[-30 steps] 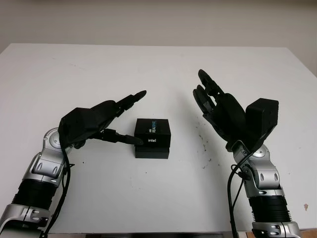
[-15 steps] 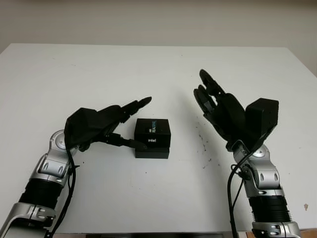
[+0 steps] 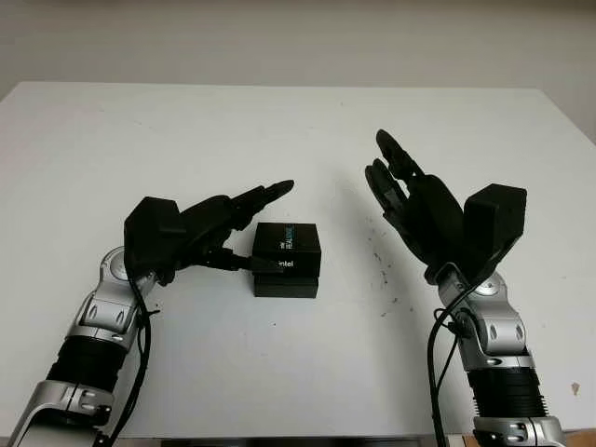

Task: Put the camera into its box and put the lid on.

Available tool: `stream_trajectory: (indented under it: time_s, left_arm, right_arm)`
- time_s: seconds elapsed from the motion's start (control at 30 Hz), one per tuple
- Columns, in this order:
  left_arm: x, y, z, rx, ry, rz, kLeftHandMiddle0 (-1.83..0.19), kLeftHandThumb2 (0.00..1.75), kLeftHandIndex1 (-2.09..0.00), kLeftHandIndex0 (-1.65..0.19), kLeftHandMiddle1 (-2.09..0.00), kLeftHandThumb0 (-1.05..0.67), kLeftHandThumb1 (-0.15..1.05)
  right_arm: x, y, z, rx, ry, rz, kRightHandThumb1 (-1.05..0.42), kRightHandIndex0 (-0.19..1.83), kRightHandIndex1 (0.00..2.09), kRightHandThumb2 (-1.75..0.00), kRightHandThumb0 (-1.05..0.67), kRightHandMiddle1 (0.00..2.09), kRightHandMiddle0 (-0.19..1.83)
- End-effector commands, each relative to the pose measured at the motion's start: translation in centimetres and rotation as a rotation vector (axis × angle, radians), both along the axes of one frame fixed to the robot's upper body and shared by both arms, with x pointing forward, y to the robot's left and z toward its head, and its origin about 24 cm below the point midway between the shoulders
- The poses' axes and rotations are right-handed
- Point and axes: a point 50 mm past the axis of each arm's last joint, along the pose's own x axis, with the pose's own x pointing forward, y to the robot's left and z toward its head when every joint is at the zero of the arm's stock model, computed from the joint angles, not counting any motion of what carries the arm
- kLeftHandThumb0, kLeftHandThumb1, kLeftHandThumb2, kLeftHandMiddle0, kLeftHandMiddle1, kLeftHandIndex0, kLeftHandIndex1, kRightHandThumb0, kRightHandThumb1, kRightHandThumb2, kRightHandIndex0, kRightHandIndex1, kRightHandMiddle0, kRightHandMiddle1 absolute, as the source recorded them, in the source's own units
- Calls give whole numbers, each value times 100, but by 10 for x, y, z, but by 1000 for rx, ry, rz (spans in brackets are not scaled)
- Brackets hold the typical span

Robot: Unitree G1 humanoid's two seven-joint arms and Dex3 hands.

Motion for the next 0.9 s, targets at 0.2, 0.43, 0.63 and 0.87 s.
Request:
stream_trajectory:
  time_s: [0.2,0.43,0.63,0.87]
  left_arm:
    - [6,-1,9,44,-12,-38,-17,6,-10,-10,-15,-66,82]
    - [6,1,14,175,-43,-81,-10,5,-10,-14,-10,-67,80]
    - [4,-2,14,143,-30,-105,-15,5,-11,-18,-10,-65,80]
    - [3,-6,12,137,-81,-81,-21,5,-67,-18,-79,-51,81]
  right_arm:
    - [-1,1,10,-7,-36,-25,-105,-2,7,-25,-69,8,2]
    - [-1,0,9,4,-40,-21,-105,-2,6,-26,-68,7,1]
    - [-1,0,9,-3,-42,-20,-105,-2,6,-27,-67,6,1]
    - [-1,-1,8,8,-41,-17,-105,-3,6,-26,-69,6,0]
